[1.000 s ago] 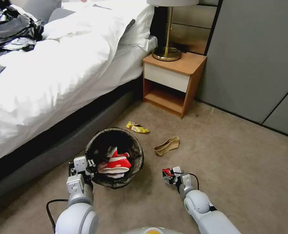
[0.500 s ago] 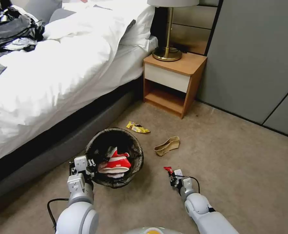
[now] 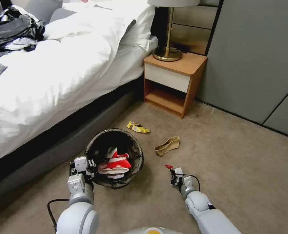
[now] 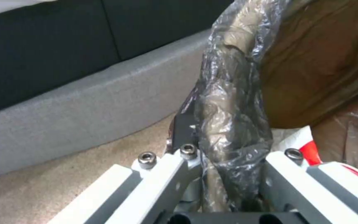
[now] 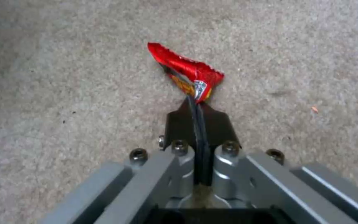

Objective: Pick up the trash bin, then pick up the garbage from the floor and place it into the trash bin.

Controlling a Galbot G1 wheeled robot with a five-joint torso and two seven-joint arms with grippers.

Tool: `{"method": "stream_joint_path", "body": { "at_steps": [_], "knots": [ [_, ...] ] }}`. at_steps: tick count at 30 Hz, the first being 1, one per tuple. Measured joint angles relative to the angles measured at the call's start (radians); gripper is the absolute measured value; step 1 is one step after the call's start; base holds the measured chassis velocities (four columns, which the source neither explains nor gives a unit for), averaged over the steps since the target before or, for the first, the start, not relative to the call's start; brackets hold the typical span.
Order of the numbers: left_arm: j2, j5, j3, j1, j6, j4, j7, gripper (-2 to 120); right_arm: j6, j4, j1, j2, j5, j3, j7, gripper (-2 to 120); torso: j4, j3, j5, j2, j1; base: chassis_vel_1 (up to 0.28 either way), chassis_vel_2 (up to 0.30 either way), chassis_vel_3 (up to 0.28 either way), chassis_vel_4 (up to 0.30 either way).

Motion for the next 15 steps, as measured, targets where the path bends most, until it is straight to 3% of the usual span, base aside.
{"method": "stream_joint_path", "body": {
  "at_steps": [7,10,11,14,15],
  "knots": [
    [0.005,0.0,0.003,-0.001,0.001,0.003,0.001,0,0.098,0.162,-0.071,-0.002,-0.027,0.052,0.017,0,-0.0008,0.0,-0.0011,0.0,0.0,0.0,0.0,0.0,0.0],
    [0.012,0.009,0.011,0.0,0.001,0.014,0.001,0,0.212,0.331,-0.126,-0.008,-0.002,0.084,0.012,0,-0.0005,0.0,-0.0013,0.0,0.0,0.0,0.0,0.0,0.0],
    [0.012,0.009,0.011,0.0,0.001,0.014,0.001,0,0.212,0.331,-0.126,-0.008,-0.002,0.084,0.012,0,-0.0005,0.0,-0.0013,0.0,0.0,0.0,0.0,0.0,0.0],
    [0.015,0.011,0.017,-0.001,0.001,0.015,0.003,0,0.342,0.519,-0.172,-0.019,0.037,0.085,-0.073,0,-0.0006,0.0,-0.0012,0.0,0.0,0.0,0.0,0.0,0.0],
    [0.015,0.011,0.017,-0.001,0.001,0.015,0.003,0,0.342,0.519,-0.172,-0.019,0.037,0.085,-0.073,0,-0.0006,0.0,-0.0012,0.0,0.0,0.0,0.0,0.0,0.0]
  ]
}}
